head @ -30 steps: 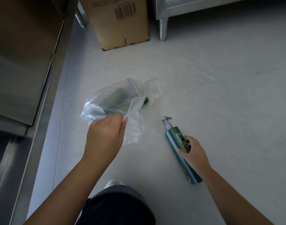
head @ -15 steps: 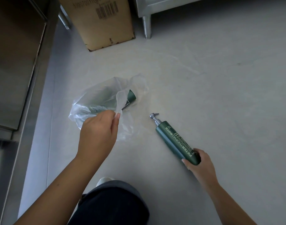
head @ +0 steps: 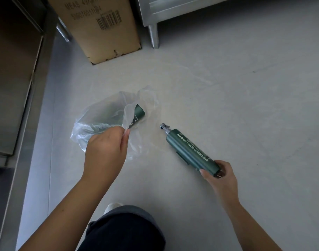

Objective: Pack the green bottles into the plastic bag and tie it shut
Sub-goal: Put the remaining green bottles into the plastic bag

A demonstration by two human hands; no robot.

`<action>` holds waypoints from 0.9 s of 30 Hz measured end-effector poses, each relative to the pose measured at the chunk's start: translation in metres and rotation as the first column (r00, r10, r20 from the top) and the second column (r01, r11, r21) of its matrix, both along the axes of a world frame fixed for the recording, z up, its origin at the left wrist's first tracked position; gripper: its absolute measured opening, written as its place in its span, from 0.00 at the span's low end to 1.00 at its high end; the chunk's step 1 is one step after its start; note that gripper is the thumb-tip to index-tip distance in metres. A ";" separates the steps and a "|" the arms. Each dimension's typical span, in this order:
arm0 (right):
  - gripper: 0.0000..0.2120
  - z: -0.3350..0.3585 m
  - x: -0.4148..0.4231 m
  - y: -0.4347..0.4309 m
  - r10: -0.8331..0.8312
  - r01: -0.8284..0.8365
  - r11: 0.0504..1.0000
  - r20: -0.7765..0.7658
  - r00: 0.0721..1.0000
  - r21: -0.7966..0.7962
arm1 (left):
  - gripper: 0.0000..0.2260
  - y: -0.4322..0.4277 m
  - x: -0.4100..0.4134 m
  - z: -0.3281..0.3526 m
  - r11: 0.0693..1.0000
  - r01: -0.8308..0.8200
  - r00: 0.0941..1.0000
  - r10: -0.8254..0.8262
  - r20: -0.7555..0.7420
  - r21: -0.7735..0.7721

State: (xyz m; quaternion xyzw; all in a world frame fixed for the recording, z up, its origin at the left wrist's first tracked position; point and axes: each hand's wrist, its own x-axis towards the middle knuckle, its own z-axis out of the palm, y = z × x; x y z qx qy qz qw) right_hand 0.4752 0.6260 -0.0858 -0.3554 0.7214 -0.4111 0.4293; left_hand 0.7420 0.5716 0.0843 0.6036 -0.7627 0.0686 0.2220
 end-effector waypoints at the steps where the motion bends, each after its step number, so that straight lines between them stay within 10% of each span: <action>1: 0.19 0.004 0.002 -0.006 -0.058 0.060 0.998 0.055 0.997 -0.024 | 0.17 0.000 0.002 0.000 1.000 0.002 1.000 -0.002 0.008 -0.008; 10: 0.14 0.059 0.009 -0.052 -0.177 0.237 0.952 0.282 0.943 -0.195 | 0.17 -0.008 0.017 0.009 0.990 -0.003 0.996 0.015 0.088 -0.142; 27: 0.23 0.083 0.082 -0.130 0.279 -0.272 0.959 0.092 0.956 -0.076 | 0.14 -0.013 0.068 0.018 0.980 -0.045 0.979 0.082 0.188 -0.195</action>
